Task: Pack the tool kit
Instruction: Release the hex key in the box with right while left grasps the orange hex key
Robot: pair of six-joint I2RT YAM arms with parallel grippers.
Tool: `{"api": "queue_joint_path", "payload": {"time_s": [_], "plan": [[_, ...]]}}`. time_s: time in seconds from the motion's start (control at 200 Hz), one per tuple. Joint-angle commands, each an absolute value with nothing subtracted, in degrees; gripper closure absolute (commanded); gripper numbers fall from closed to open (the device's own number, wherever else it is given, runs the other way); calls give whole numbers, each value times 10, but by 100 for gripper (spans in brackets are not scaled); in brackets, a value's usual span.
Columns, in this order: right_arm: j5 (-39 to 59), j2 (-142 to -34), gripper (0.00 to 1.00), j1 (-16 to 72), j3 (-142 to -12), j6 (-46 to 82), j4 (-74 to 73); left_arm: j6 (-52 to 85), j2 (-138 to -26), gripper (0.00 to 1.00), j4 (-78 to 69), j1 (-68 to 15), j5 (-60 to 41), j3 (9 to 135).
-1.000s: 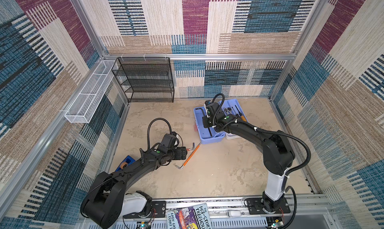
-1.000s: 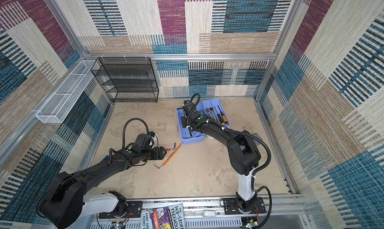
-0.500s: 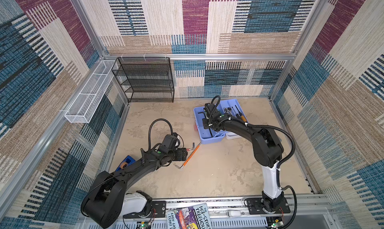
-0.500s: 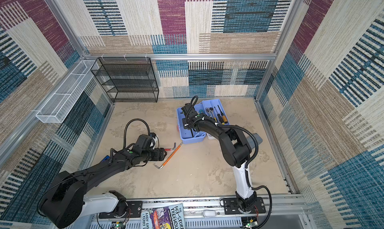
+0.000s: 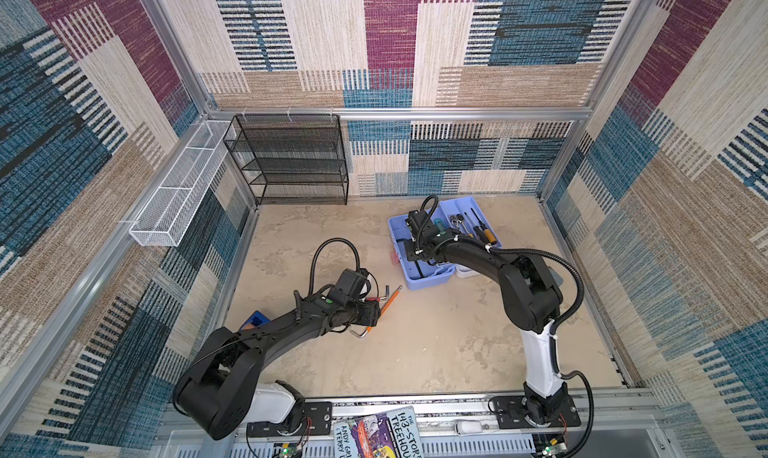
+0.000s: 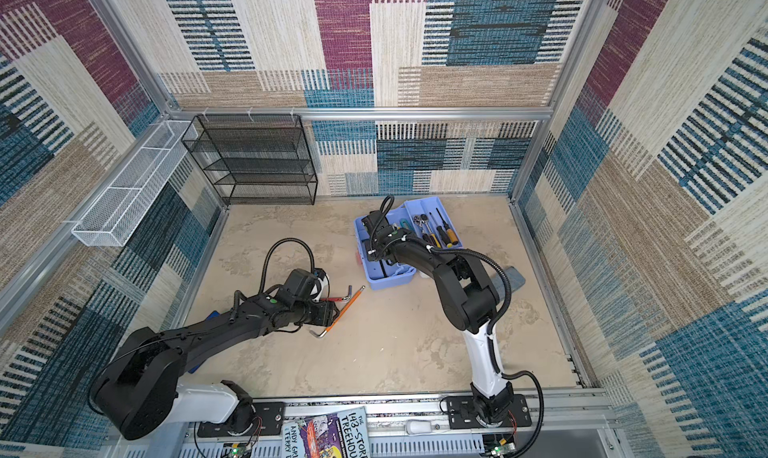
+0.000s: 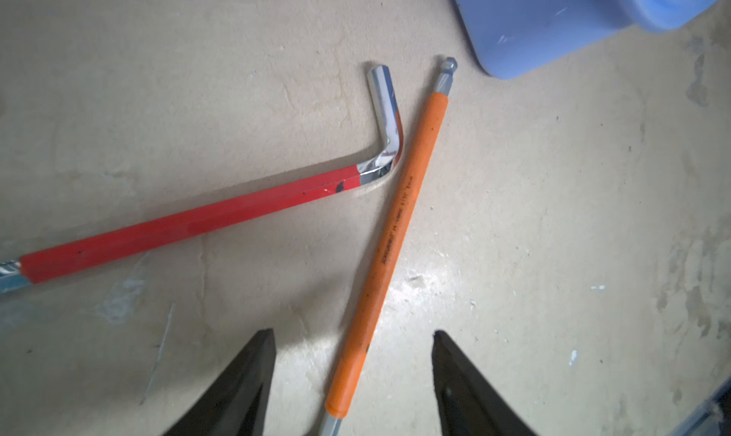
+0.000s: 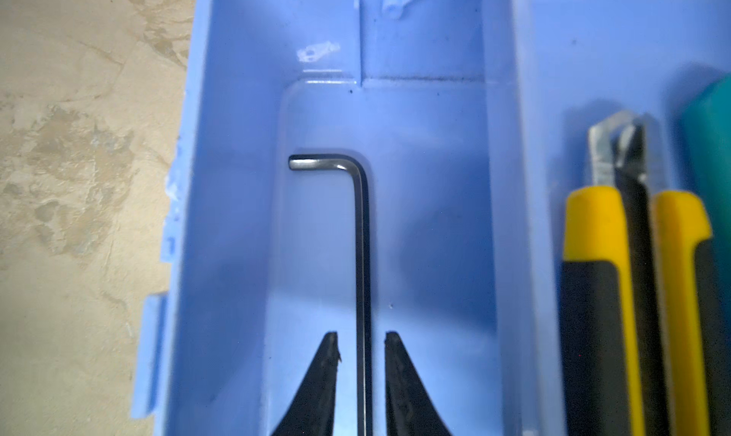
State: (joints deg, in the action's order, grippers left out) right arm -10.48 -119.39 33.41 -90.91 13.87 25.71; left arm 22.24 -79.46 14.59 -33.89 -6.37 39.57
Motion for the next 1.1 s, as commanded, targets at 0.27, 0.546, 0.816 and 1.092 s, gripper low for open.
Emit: {"api": "queue_joint_path", "payload": {"time_s": [0.27, 0.546, 0.816, 1.092], "plan": [[-82, -1132, 58, 335, -888, 151, 212, 186, -849, 42, 188, -370, -38, 434], [-58, -1059, 47, 335, -827, 151, 142, 178, -891, 51, 222, -392, -1, 470], [-61, -973, 35, 335, -742, 129, 69, 168, -931, 61, 255, -414, 30, 500], [-104, -886, 27, 334, -646, 116, 3, 168, -954, 74, 278, -425, 45, 516]]}}
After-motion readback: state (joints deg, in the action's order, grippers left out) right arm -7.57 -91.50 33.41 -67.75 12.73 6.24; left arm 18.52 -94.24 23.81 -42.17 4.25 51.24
